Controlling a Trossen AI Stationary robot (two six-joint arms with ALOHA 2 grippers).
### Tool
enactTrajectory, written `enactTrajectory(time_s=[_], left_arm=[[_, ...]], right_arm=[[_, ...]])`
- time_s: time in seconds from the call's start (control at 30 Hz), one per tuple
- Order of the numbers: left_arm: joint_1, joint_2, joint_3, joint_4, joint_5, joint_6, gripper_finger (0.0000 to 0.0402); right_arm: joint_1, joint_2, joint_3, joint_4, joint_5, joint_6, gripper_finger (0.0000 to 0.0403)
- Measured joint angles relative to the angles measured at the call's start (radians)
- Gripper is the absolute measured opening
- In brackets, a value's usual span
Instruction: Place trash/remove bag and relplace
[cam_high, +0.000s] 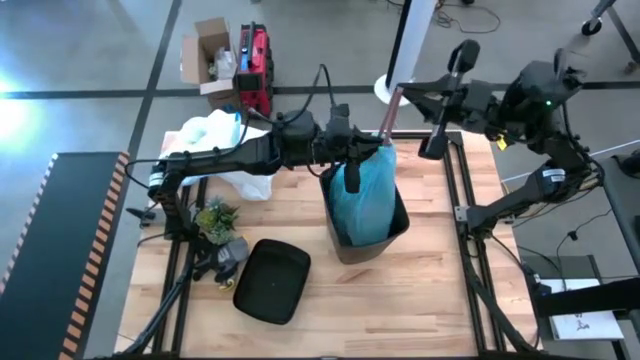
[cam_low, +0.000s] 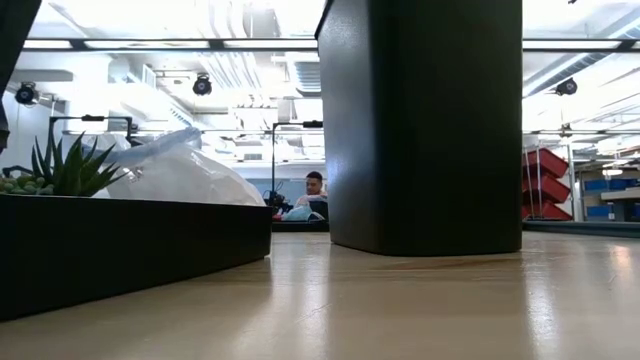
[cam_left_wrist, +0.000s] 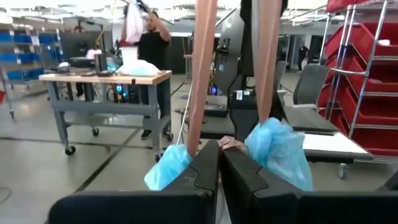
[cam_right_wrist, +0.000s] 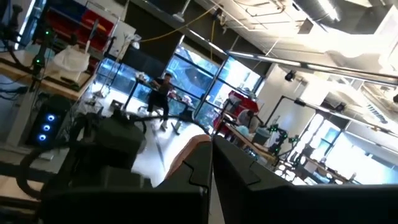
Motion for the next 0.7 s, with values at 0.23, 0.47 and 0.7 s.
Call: enactTrajectory(time_s=[0.23,0.47,0.7], left_arm=[[-0.003,-0.001,-0.006,0.014,0.000,-0.016,0.0001],[-0.002,-0.007,0.152,0.022,0.000,-0.012,0.0004],[-0.022,-0.013,0.327,-0.155,-0.077,0.039,0.0002]], right_arm=[[0.000,-0.021,-0.001,0.000,-0.001,-0.020,0.0000],[-0.009,-0.001,-0.006,-0.005,-0.002,-0.102,0.0000],[-0.079,0.016,-0.007,-0.002,0.024,-0.169,0.0000]])
